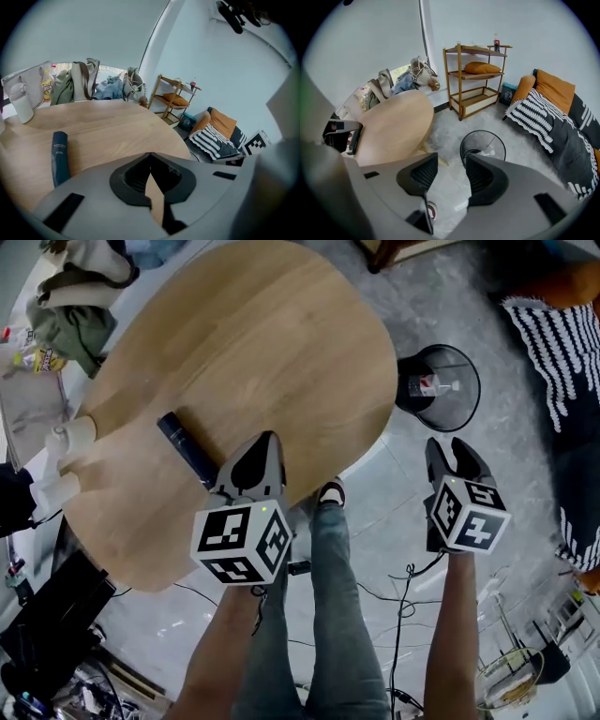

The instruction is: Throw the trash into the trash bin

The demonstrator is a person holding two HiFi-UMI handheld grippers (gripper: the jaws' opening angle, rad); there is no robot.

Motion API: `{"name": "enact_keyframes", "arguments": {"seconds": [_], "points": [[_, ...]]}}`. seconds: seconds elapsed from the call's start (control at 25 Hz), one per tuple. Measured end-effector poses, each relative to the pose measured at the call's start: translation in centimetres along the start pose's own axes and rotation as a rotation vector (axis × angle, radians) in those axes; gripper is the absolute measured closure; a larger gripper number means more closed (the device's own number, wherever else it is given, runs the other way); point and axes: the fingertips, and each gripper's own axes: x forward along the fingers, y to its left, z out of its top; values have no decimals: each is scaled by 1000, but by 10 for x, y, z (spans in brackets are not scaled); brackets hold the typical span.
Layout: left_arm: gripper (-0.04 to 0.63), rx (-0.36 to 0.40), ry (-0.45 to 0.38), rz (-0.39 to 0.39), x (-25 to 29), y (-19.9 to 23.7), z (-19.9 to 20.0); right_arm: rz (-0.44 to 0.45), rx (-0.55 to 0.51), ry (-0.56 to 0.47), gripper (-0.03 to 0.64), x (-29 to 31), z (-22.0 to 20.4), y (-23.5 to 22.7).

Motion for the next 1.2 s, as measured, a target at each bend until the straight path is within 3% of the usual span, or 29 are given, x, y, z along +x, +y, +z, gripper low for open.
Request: {"name": "enact_keyframes", "arguments": {"seconds": [0.52,1.2], "points": [[577,-70,-32,89,-84,83,-5,106,-75,-76,416,-28,37,122],[577,-225,-69,235,-167,213,-50,303,-274,-15,416,-19,5,316]]}}
